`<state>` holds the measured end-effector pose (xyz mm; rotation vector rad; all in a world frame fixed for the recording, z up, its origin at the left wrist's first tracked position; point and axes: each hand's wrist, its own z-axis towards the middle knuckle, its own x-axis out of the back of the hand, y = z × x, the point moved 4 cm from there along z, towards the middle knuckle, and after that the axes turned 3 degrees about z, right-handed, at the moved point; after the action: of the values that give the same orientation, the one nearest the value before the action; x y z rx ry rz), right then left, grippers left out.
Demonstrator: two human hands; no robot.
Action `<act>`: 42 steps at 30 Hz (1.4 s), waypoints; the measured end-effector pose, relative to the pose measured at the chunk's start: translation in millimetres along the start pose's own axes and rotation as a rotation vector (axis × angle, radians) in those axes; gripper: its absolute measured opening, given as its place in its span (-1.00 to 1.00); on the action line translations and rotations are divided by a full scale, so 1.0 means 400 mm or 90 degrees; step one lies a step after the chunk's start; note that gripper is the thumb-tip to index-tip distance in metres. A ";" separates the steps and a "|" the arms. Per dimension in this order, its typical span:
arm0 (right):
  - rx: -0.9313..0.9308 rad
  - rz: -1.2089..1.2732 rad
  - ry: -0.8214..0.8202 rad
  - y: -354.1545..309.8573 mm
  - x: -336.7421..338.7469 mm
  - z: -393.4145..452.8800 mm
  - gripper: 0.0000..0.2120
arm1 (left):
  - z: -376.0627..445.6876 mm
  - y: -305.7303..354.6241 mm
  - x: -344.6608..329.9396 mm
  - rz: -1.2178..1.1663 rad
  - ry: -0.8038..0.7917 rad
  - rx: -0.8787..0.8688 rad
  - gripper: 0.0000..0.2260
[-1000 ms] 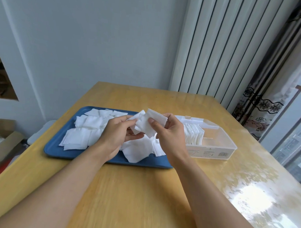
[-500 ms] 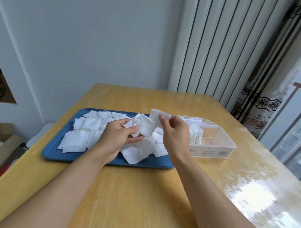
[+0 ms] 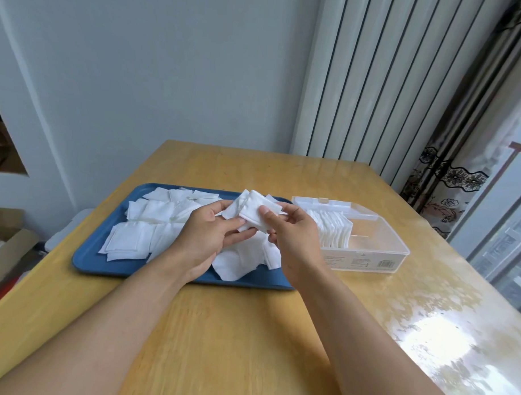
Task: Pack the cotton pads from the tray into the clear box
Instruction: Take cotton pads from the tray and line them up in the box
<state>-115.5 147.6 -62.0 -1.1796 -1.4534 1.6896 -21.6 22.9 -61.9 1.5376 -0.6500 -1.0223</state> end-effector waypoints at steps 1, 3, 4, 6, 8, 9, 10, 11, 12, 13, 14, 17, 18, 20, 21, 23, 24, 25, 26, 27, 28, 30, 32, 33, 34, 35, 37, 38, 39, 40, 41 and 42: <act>-0.009 -0.004 0.002 0.002 0.001 0.001 -0.72 | 0.000 0.000 -0.001 -0.003 -0.004 0.000 -0.78; -0.027 -0.021 -0.001 0.005 0.001 0.001 -0.71 | 0.001 0.001 0.000 -0.010 -0.004 0.002 -0.77; -0.033 -0.023 -0.002 0.007 0.003 0.000 -0.72 | 0.001 0.001 0.001 -0.016 -0.004 0.004 -0.77; -0.029 -0.022 0.006 0.007 0.006 0.001 -0.79 | 0.002 0.001 0.002 -0.023 -0.002 0.009 -0.76; -0.013 -0.018 0.021 0.005 0.011 0.002 -0.85 | 0.003 0.000 0.002 -0.022 0.001 0.014 -0.75; -0.004 -0.014 0.028 0.003 0.013 0.003 -0.84 | 0.003 0.000 0.002 -0.022 0.004 0.015 -0.75; 0.002 -0.006 0.033 0.003 0.013 0.004 -0.83 | 0.002 0.000 0.002 -0.024 0.008 0.017 -0.75; 0.006 0.003 0.041 0.003 0.014 0.005 -0.83 | 0.002 0.000 0.002 -0.027 0.013 0.019 -0.75; 0.011 0.011 0.051 0.004 0.016 0.007 -0.83 | 0.002 0.000 0.004 -0.030 0.018 0.022 -0.74; 0.019 0.017 0.063 0.002 0.018 0.008 -0.84 | 0.003 -0.001 0.005 -0.035 0.025 0.025 -0.74; 0.031 0.017 0.075 -0.001 0.021 0.008 -0.86 | 0.004 -0.001 0.007 -0.040 0.033 0.030 -0.73; 0.063 -0.005 0.100 -0.013 0.030 0.010 -0.87 | 0.006 -0.005 0.015 -0.052 0.059 0.043 -0.73; 0.064 -0.014 0.089 -0.015 0.030 0.010 -0.87 | 0.005 -0.006 0.017 -0.053 0.060 0.047 -0.74; 0.051 -0.039 0.047 -0.012 0.026 0.011 -0.84 | 0.005 -0.007 0.015 -0.058 0.053 0.053 -0.75; 0.042 -0.053 0.032 -0.007 0.022 0.010 -0.82 | 0.004 -0.006 0.014 -0.063 0.049 0.054 -0.75; 0.038 -0.060 0.028 -0.003 0.019 0.008 -0.82 | 0.003 -0.004 0.012 -0.079 0.046 0.056 -0.75; 0.043 -0.054 0.035 -0.004 0.020 0.006 -0.84 | 0.003 -0.002 0.012 -0.085 0.048 0.058 -0.75; 0.048 -0.043 0.045 -0.007 0.021 0.006 -0.86 | 0.003 -0.002 0.012 -0.089 0.052 0.059 -0.74; 0.052 -0.029 0.054 -0.012 0.024 0.006 -0.86 | 0.004 -0.001 0.013 -0.091 0.055 0.058 -0.74; 0.053 -0.015 0.056 -0.015 0.026 0.007 -0.86 | 0.004 -0.001 0.015 -0.094 0.060 0.058 -0.73; 0.051 0.002 0.052 -0.017 0.027 0.008 -0.85 | 0.005 -0.002 0.018 -0.099 0.065 0.059 -0.72; 0.044 0.032 0.026 -0.019 0.022 0.007 -0.85 | 0.006 -0.004 0.021 -0.102 0.077 0.063 -0.71; 0.033 0.048 -0.011 -0.015 0.009 0.003 -0.86 | 0.003 -0.005 0.019 -0.095 0.075 0.066 -0.72; 0.028 0.051 -0.021 -0.012 0.003 0.000 -0.85 | 0.001 -0.004 0.016 -0.091 0.067 0.064 -0.72; 0.025 0.047 -0.023 -0.010 -0.001 -0.002 -0.82 | -0.001 -0.002 0.012 -0.089 0.055 0.061 -0.72; 0.023 0.035 -0.018 -0.006 -0.001 -0.002 -0.76 | -0.003 0.000 0.007 -0.086 0.043 0.059 -0.73; 0.018 0.001 -0.008 0.001 0.002 0.001 -0.67 | -0.004 0.003 0.002 -0.080 0.025 0.053 -0.73; 0.014 -0.013 -0.007 0.004 0.005 0.003 -0.66 | -0.004 0.004 0.001 -0.081 0.020 0.052 -0.74; 0.008 -0.021 -0.007 0.008 0.006 0.005 -0.66 | -0.004 0.005 -0.001 -0.084 0.016 0.052 -0.74; 0.002 -0.022 -0.006 0.011 0.007 0.006 -0.67 | -0.004 0.005 -0.002 -0.087 0.013 0.051 -0.74; -0.006 -0.017 -0.002 0.012 0.008 0.006 -0.67 | -0.004 0.005 -0.003 -0.087 0.011 0.050 -0.74; -0.013 -0.009 0.003 0.013 0.009 0.006 -0.68 | -0.005 0.005 -0.004 -0.085 0.010 0.048 -0.75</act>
<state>-118.7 148.7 -68.1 -1.1816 -1.4752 1.6654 -20.3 24.7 -59.5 1.6714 -0.5863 -1.0956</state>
